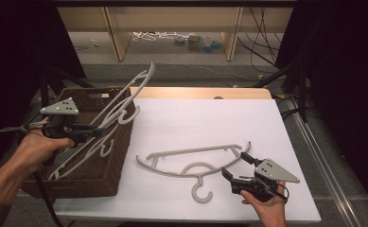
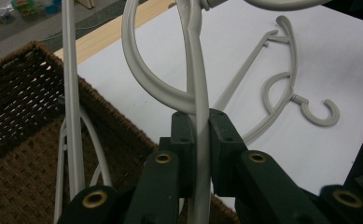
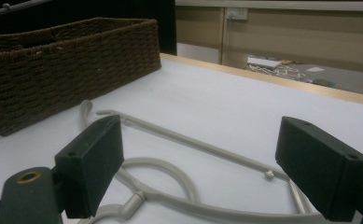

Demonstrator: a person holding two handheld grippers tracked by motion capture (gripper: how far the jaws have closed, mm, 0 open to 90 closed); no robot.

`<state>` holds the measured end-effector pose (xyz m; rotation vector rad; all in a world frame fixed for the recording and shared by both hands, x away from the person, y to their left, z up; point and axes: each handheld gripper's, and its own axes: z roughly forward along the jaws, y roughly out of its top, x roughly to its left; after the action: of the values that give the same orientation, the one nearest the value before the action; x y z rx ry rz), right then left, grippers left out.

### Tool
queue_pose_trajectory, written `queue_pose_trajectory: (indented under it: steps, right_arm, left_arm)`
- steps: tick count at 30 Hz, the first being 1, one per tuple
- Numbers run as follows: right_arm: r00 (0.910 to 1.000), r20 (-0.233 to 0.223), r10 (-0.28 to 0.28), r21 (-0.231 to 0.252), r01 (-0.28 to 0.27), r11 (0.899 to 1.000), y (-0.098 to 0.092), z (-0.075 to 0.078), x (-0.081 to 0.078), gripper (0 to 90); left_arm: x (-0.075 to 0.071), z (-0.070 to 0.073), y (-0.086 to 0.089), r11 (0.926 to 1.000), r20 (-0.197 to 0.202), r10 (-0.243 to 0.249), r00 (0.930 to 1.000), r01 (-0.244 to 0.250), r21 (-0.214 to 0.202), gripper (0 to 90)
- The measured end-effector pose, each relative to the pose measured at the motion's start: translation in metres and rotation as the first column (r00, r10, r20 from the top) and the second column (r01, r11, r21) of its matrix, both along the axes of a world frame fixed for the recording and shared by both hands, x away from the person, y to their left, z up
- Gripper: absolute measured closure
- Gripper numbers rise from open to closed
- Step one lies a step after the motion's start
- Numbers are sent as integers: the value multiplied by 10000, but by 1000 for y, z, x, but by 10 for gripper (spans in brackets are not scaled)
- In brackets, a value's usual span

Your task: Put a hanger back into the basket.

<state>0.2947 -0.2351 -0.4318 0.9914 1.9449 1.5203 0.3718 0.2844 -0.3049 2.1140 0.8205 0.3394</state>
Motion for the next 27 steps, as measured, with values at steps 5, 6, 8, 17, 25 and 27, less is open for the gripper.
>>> queue_pose_trajectory:
  steps: [5,6,8,17,25,27]
  right_arm:
    - [10000,5,-12,-14,12,10000,0,0,0,161]
    - [10000,16,-14,-2,14,10000,0,0,0,161]
    - [10000,-17,-86,-116,85,9999,0,1,-1,161]
    - [10000,-1,-13,-1,13,10000,0,0,0,161]
    - [10000,-7,15,-8,-15,10000,0,0,0,161]
    - [10000,-4,-31,-20,31,10000,0,0,0,161]
  left_arm:
    - [-3,-7,16,9997,-99,173,9998,-171,198,819]
    - [-4,-9,19,9994,-121,215,9997,-212,269,819]
    - [-5,-11,26,9987,-148,318,9994,-312,413,819]
    - [-9,-24,51,9960,-223,590,9980,-573,686,819]
    - [-8,-32,62,9944,-363,435,9984,-398,975,819]
    - [-8,-34,64,9939,-417,551,9976,-508,981,819]
